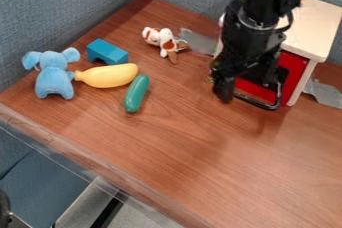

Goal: Abriu a gaveta

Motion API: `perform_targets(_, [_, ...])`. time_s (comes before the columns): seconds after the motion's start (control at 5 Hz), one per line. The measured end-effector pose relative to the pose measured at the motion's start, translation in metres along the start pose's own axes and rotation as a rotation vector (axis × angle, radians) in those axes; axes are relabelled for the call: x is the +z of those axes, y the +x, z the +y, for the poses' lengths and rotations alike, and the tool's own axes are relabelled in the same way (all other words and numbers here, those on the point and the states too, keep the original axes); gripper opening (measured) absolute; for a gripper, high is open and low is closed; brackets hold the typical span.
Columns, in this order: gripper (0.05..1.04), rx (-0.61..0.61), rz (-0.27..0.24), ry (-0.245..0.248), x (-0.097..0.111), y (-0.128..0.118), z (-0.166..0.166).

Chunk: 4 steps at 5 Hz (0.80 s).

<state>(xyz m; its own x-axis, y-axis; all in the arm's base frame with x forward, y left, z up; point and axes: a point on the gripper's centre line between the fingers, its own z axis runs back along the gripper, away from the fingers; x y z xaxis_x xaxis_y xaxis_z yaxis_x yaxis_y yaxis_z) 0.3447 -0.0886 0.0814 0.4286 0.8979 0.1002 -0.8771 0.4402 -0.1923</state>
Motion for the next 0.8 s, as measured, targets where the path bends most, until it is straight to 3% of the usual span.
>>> perform_targets(0.6, [1.001,-0.066,-0.038,0.029,-0.028,-0.007,-0.014])
perform_targets(0.8, [1.001,-0.063,-0.057,0.02,-0.028,-0.004,-0.017])
